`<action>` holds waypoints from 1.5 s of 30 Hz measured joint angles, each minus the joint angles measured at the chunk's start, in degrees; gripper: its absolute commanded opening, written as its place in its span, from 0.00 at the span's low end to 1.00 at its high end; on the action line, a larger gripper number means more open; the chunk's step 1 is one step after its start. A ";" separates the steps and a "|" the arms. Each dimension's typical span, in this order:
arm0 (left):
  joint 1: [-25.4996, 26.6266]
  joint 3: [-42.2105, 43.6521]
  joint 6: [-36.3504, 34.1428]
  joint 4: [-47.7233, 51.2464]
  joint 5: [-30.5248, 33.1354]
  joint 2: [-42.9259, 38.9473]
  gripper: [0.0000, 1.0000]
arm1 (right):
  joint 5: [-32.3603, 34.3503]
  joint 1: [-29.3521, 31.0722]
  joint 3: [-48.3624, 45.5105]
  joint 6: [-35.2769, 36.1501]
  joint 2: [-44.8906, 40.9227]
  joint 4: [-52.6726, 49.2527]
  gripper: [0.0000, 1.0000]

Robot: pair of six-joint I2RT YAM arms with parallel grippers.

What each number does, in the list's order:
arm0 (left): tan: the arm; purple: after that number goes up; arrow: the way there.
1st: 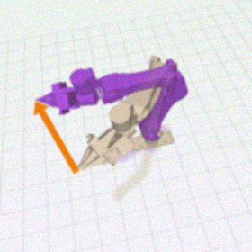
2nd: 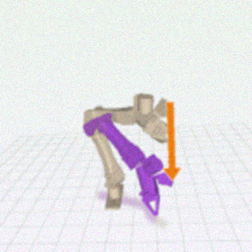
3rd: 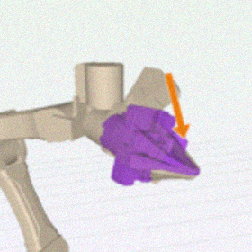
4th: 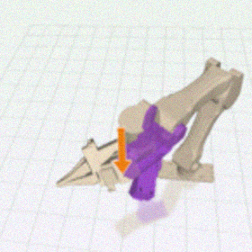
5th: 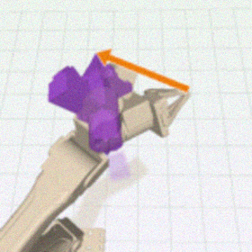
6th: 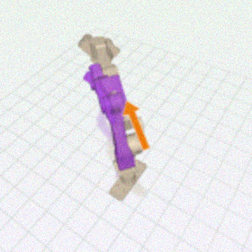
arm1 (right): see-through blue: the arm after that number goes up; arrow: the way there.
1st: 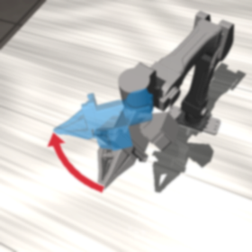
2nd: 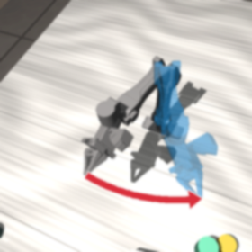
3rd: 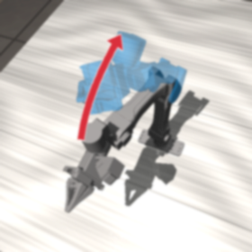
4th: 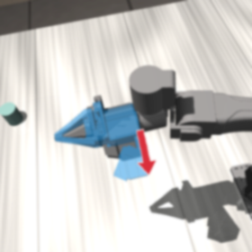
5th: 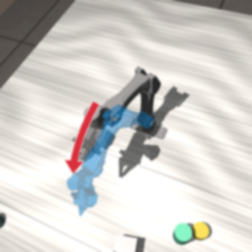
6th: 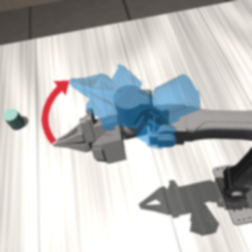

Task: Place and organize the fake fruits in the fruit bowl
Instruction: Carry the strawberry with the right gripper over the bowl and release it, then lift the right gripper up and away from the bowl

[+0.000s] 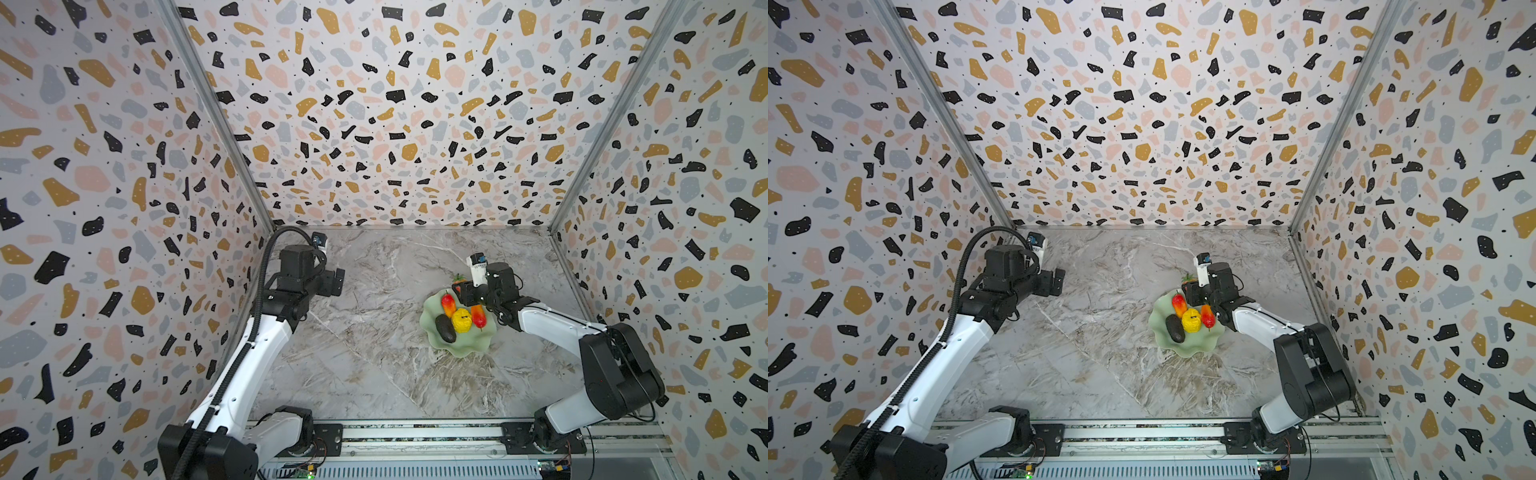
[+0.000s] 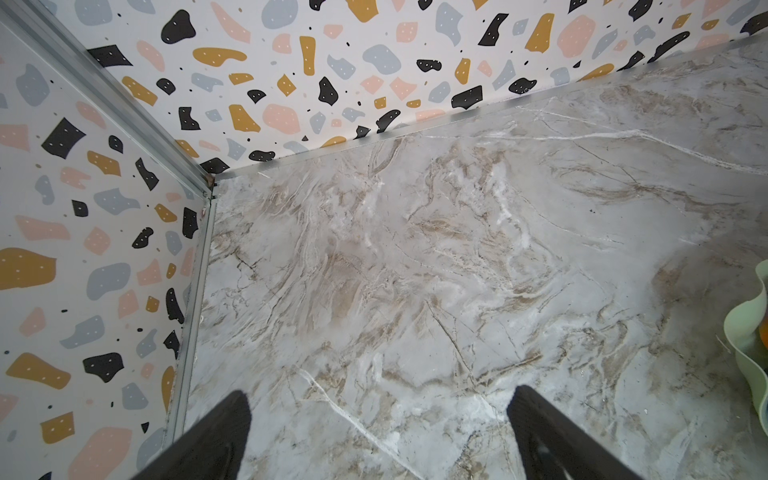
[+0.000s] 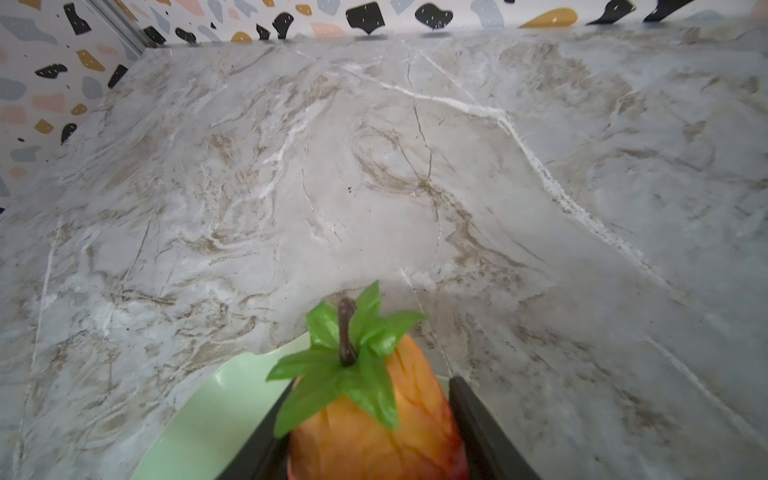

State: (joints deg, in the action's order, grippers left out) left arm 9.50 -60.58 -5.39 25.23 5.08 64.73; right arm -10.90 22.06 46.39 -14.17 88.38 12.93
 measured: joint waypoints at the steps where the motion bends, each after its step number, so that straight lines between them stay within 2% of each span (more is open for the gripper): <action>1: 0.00 0.00 0.00 0.00 0.00 0.00 1.00 | -0.15 0.00 0.00 -0.13 0.61 0.37 0.55; 3: 0.00 0.00 0.00 0.00 0.00 0.00 0.99 | -0.46 0.00 0.00 -0.46 1.38 0.83 0.60; 7: 0.00 0.00 0.00 -0.02 -0.02 0.09 1.00 | -0.90 0.00 -0.09 -0.70 1.77 1.27 0.79; 10: 0.00 0.00 0.00 0.00 -0.04 0.42 1.00 | -0.79 0.00 -0.57 -0.59 1.40 1.66 0.85; 16: 0.00 0.00 0.00 0.02 -0.07 0.79 1.00 | 0.59 0.00 -1.22 0.61 -2.32 0.22 0.87; 23: 0.00 0.00 0.00 0.02 -0.09 0.79 1.00 | 3.13 0.00 -1.73 2.36 -11.74 -3.28 0.88; 27: 0.00 0.00 0.00 0.02 -0.11 0.76 0.99 | 4.24 0.00 -5.53 1.86 -16.92 -3.28 0.88; 34: 0.00 0.00 0.00 0.02 -0.13 0.79 1.00 | 2.10 0.00 -16.46 -2.91 -22.12 -2.64 0.88; 45: 0.00 0.00 0.00 0.09 -0.15 0.74 1.00 | -2.12 0.00 -18.29 -6.56 -23.19 -1.68 0.87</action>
State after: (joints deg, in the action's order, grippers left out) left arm 9.50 -60.58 -5.39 25.32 4.93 65.47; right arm -13.02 22.06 28.10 -20.73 65.19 11.25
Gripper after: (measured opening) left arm 0.995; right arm 0.876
